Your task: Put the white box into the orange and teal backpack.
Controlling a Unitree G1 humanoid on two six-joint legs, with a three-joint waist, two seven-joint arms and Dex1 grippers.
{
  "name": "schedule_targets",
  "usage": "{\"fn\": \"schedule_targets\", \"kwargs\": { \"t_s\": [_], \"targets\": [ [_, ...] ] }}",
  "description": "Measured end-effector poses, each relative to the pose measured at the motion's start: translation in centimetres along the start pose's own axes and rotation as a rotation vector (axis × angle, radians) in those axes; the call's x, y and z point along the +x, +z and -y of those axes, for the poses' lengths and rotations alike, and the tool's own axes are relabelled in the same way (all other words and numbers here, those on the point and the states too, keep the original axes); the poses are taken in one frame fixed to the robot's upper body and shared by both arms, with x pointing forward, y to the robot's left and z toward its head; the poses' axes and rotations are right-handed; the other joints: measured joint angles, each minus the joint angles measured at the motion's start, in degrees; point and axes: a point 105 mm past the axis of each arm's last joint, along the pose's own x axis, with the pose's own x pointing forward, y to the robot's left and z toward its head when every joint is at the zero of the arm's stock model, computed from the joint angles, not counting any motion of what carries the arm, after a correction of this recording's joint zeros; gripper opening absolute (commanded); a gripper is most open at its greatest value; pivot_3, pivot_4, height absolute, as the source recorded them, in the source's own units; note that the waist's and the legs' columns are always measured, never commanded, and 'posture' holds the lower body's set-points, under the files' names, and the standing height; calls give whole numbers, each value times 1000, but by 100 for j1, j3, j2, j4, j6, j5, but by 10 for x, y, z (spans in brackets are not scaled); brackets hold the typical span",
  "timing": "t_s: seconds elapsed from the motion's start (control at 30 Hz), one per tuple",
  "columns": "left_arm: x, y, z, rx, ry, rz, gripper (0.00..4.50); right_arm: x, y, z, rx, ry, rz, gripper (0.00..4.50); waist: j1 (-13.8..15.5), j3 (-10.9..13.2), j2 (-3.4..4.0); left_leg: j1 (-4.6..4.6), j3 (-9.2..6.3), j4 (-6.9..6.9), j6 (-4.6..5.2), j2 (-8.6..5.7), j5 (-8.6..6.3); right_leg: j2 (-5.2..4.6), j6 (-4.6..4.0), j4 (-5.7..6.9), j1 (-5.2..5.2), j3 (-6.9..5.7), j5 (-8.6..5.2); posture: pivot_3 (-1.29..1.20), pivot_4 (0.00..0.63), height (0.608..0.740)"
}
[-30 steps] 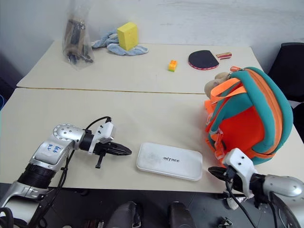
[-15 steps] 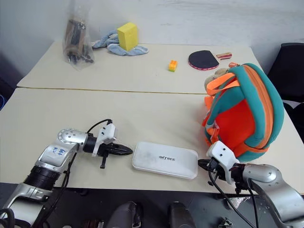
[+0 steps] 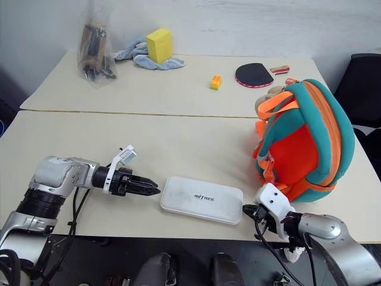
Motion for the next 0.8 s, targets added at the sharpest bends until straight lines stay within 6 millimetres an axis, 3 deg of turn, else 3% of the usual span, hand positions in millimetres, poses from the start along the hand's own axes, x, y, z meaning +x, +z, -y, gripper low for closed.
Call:
{"fn": "schedule_targets", "kwargs": {
  "t_s": [0.13,0.4,0.57,0.67,0.8],
  "targets": [
    [6,-2,3,-32,-12,-43,4464,2,-1,-1,-2,-2,-6,0,4,0,0,0,0,5,0,0,-1,0,0,0,2,0,0,0,150,740],
    [48,12,8,-32,-80,-63,4464,5,1,-1,-5,-9,5,0,170,-23,27,11,-4,30,16,-14,-10,-15,3,-8,34,-2,1,0,150,740],
    [63,19,11,-47,-114,-58,4464,6,2,-1,-5,-12,12,0,214,-26,33,14,-9,32,20,-16,-13,-16,6,-16,48,-5,2,0,150,740],
    [68,25,8,-65,-122,-12,3834,5,-3,-3,8,-12,3,0,221,-27,33,14,-11,33,20,-15,-12,-15,6,-16,48,-10,1,0,150,740],
    [64,24,1,-98,-113,19,2541,4,-3,-7,-1,-22,10,0,146,-23,27,13,-12,29,15,-12,-9,-11,7,-15,46,-10,2,0,150,740]
  ]
}}
